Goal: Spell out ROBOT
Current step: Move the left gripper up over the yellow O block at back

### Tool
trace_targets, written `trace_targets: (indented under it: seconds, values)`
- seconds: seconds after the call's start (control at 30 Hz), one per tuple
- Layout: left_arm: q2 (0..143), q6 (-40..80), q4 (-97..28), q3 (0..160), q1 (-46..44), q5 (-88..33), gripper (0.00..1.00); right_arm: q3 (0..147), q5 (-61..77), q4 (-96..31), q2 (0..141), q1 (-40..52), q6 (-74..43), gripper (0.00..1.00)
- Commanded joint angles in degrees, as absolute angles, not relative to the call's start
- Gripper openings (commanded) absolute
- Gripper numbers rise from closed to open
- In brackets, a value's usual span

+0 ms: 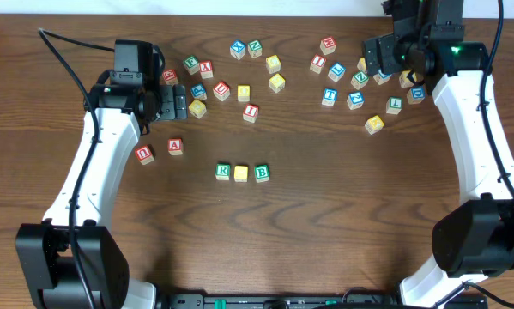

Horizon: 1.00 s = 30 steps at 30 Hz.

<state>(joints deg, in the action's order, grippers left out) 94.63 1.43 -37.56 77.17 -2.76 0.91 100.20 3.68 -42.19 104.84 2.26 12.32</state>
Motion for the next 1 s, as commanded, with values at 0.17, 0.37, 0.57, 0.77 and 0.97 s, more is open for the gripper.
trace_targets:
  seconds: [0.17,0.37,0.57,0.77,0.97]
  values:
    - [94.8,5.9,-32.5,77.3,-3.1,-8.2,0.92,101.4,5.1,-42.2,103.5,2.0,14.9,0.99]
    - [94.8,8.0,-29.0,77.3,-6.6,-8.2,0.92,101.4,5.1,-41.4,103.7,0.1,14.9,0.99]
    - [94.8,8.1,-27.4,77.3,-12.1,-8.1,0.92,101.4,5.2,-40.5,105.2,-3.3,15.5,0.99]
    - [94.8,12.0,-26.0,77.3,-14.7,-8.2,0.92,101.3,6.1,-39.8,105.9,-6.3,17.8,0.99]
    - [94.8,13.8,-24.8,77.3,-16.7,-8.2,0.77,101.3,6.3,-40.1,105.9,-9.1,17.8,0.99]
